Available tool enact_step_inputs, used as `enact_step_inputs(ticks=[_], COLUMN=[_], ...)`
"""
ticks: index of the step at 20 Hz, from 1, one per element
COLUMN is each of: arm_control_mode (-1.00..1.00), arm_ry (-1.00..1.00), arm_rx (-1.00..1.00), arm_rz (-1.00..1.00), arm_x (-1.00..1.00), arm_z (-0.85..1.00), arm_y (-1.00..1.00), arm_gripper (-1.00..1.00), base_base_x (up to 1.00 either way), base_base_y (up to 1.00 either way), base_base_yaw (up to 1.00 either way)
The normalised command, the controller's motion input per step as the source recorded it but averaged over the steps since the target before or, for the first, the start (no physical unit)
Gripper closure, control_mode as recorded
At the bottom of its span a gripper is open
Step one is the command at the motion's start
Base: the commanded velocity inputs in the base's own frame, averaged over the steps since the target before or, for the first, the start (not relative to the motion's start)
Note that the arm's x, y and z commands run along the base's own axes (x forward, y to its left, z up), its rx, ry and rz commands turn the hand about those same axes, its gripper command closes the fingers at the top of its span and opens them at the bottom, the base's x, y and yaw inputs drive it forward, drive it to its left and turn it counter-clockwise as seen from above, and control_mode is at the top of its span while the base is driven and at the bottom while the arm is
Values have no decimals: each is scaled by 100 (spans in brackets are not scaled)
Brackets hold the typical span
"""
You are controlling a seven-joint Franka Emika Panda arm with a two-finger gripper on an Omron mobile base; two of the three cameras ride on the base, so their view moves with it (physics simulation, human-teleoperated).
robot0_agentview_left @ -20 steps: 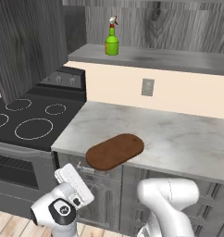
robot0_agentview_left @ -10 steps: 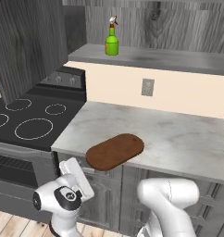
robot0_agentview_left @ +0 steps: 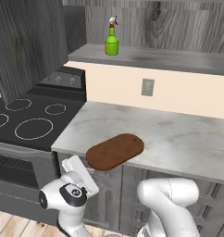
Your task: Move the cutting board and knife to the sink. Then move spray from the cabinet to the counter.
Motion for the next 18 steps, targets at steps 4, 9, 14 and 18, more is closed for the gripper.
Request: enact_step_inputs(ticks=[4, 9, 14, 18], arm_control_mode=[-100, -100, -100, -100], arm_ry=[-11, -3, 0, -2], arm_rx=[0, 4, 9, 11], arm_rz=[0, 0, 0, 0], arm_x=[0, 0, 0, 0], arm_z=[0, -6, -24, -15], arm_y=[-3, -8, 0, -4], arm_gripper=[-100, -100, -100, -100], base_base_x=[0, 0, 0, 0], base_base_y=[0, 0, 0, 0], base_base_yaw=[0, 0, 0, 0])
